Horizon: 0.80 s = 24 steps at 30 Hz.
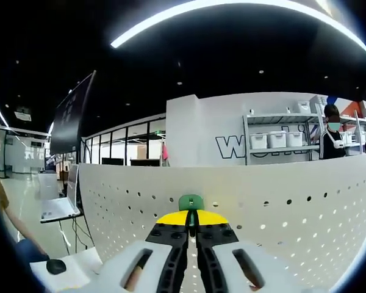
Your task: Insert the hook assembly into the mounting plate slot until the hook locks in place.
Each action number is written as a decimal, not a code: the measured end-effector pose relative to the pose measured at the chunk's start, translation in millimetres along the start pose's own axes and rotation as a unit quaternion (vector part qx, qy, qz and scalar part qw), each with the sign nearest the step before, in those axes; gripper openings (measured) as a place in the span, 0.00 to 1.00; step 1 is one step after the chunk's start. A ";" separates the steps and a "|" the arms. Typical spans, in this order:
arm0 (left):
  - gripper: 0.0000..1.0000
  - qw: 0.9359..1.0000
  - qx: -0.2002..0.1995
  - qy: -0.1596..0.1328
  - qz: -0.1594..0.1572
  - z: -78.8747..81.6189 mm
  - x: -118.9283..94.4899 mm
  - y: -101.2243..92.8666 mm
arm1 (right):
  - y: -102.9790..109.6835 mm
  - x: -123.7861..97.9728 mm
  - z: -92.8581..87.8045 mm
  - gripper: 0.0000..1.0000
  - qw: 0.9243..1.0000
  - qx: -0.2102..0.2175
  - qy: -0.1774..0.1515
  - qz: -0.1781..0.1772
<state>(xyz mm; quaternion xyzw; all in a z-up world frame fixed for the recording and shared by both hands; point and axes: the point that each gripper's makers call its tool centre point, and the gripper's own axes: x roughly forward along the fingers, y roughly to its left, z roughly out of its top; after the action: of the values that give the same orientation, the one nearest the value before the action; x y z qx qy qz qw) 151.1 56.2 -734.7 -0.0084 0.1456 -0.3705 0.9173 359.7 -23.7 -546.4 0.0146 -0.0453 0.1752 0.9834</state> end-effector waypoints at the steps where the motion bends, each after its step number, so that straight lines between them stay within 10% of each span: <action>1: 0.71 1.000 0.000 0.000 0.000 0.1 0.1 -0.3 | 0.2 0.8 -0.7 0.00 1.000 0.002 0.001 0.000; 24: 0.70 1.000 -0.009 -0.001 -0.004 -1.3 1.0 -2.1 | -0.1 4.2 -4.1 0.00 0.998 -0.026 0.007 -0.058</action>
<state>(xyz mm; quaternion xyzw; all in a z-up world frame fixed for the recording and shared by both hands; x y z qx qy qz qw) 150.0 54.1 -736.0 -0.0175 0.1480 -0.3726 0.9159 364.0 -22.2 -550.1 -0.0097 -0.0418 0.1171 0.9922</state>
